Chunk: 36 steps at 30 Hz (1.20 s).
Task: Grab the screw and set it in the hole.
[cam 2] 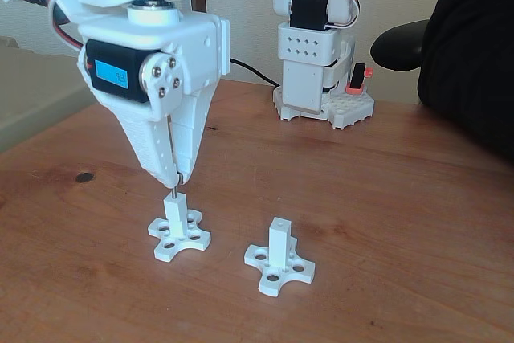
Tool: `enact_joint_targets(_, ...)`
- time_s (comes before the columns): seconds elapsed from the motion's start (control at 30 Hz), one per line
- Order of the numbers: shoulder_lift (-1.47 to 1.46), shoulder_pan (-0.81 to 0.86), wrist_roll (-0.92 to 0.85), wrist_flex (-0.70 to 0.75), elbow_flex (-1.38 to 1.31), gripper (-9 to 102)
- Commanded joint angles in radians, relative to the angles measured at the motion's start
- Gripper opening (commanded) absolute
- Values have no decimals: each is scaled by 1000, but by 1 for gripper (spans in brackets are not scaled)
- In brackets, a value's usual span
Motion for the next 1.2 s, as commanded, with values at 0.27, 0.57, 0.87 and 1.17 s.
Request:
enact_joint_targets(0.27, 38, -20, -9, 20, -170, -4)
enact_joint_targets(0.57, 48, -52, 3, 91, -206, -4)
enact_joint_targets(0.87, 94, -141, 34, 156, -212, -4)
enact_joint_targets(1.17, 143, -227, 72, 167, -172, -4)
